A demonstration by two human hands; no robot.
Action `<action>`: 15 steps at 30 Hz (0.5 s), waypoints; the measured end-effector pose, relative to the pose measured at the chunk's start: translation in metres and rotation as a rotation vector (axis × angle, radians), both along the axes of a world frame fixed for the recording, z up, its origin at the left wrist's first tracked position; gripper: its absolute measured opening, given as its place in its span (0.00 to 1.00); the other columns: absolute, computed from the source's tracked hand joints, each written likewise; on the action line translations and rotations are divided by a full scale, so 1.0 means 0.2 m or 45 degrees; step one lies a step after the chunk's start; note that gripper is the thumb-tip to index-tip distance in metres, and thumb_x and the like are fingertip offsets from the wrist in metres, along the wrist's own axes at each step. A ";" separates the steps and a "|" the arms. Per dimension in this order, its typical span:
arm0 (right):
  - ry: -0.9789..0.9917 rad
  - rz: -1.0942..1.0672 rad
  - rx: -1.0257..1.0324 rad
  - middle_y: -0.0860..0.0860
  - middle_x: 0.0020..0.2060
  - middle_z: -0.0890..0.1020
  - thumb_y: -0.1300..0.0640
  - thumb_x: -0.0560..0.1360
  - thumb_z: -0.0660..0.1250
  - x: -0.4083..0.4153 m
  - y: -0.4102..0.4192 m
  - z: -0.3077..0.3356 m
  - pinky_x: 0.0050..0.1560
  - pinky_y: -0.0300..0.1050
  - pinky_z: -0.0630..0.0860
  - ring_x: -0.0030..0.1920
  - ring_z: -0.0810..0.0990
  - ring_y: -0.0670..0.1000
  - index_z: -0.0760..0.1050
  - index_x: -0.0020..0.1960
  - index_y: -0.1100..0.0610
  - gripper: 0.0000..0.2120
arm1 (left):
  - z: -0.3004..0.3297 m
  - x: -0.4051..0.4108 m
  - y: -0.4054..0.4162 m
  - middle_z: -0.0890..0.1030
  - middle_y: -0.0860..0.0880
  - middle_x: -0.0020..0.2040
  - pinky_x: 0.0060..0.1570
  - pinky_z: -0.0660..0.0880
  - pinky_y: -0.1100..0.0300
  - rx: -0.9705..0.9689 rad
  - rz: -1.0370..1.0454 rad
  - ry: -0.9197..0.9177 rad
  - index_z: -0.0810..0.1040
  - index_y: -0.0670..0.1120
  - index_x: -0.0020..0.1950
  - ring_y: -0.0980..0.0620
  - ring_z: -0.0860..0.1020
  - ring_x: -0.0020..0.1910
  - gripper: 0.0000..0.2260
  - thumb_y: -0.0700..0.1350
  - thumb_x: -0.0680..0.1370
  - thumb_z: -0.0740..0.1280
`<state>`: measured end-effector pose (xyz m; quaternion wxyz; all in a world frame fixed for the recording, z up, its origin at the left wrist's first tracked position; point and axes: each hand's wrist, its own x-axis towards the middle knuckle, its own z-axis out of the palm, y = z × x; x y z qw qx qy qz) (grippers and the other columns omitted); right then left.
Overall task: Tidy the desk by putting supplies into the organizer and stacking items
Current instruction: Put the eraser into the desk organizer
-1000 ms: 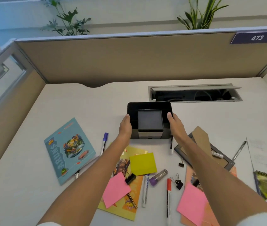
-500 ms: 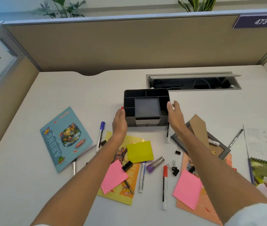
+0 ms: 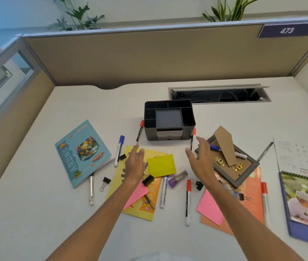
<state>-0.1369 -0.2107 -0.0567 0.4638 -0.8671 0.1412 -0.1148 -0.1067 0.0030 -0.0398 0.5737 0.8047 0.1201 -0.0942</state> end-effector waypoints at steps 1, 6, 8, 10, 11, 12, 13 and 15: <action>-0.007 0.054 -0.054 0.52 0.70 0.65 0.50 0.78 0.64 -0.03 0.00 -0.02 0.67 0.55 0.69 0.68 0.67 0.52 0.61 0.71 0.54 0.25 | 0.01 -0.01 -0.01 0.65 0.49 0.74 0.61 0.62 0.62 -0.008 -0.004 0.003 0.63 0.51 0.75 0.57 0.67 0.65 0.20 0.51 0.83 0.55; 0.118 0.399 -0.338 0.48 0.73 0.62 0.45 0.75 0.67 -0.14 0.00 -0.07 0.58 0.50 0.76 0.65 0.71 0.49 0.69 0.67 0.51 0.23 | 0.04 -0.04 -0.05 0.66 0.47 0.74 0.67 0.59 0.49 0.145 -0.050 -0.013 0.62 0.51 0.75 0.46 0.64 0.72 0.20 0.52 0.83 0.54; 0.163 0.521 -0.403 0.47 0.71 0.65 0.46 0.73 0.68 -0.16 0.01 -0.08 0.55 0.46 0.75 0.61 0.74 0.48 0.73 0.63 0.51 0.21 | 0.02 -0.04 -0.05 0.67 0.47 0.73 0.67 0.60 0.48 0.202 -0.088 -0.033 0.62 0.51 0.74 0.46 0.65 0.71 0.20 0.53 0.82 0.55; 0.204 0.619 -0.462 0.46 0.69 0.67 0.45 0.72 0.69 -0.17 0.01 -0.08 0.54 0.44 0.74 0.62 0.73 0.48 0.74 0.62 0.50 0.21 | 0.01 -0.03 -0.04 0.67 0.46 0.73 0.66 0.62 0.48 0.274 -0.132 -0.065 0.62 0.50 0.74 0.46 0.65 0.71 0.21 0.52 0.82 0.55; 0.221 0.659 -0.500 0.46 0.68 0.68 0.44 0.71 0.69 -0.18 0.02 -0.08 0.54 0.44 0.73 0.62 0.72 0.48 0.74 0.62 0.50 0.22 | 0.00 -0.02 -0.03 0.67 0.46 0.73 0.66 0.63 0.48 0.310 -0.157 -0.084 0.62 0.49 0.74 0.46 0.65 0.71 0.21 0.52 0.82 0.56; 0.232 0.691 -0.534 0.46 0.67 0.69 0.44 0.71 0.70 -0.18 0.02 -0.09 0.54 0.44 0.73 0.62 0.72 0.49 0.74 0.63 0.50 0.22 | -0.01 -0.01 -0.02 0.67 0.46 0.73 0.65 0.64 0.49 0.347 -0.181 -0.104 0.62 0.49 0.74 0.46 0.66 0.71 0.21 0.51 0.82 0.56; 0.240 0.713 -0.559 0.47 0.66 0.70 0.44 0.70 0.70 -0.18 0.03 -0.09 0.54 0.44 0.73 0.62 0.71 0.49 0.75 0.63 0.50 0.23 | -0.02 -0.01 -0.01 0.67 0.46 0.73 0.65 0.65 0.49 0.379 -0.201 -0.118 0.62 0.48 0.74 0.46 0.66 0.71 0.21 0.51 0.82 0.56; 0.244 0.739 -0.586 0.48 0.64 0.72 0.45 0.70 0.71 -0.19 0.04 -0.10 0.55 0.44 0.72 0.61 0.72 0.50 0.75 0.62 0.50 0.22 | -0.04 0.01 0.00 0.67 0.46 0.73 0.66 0.65 0.48 0.429 -0.239 -0.139 0.62 0.48 0.74 0.47 0.66 0.70 0.21 0.52 0.82 0.57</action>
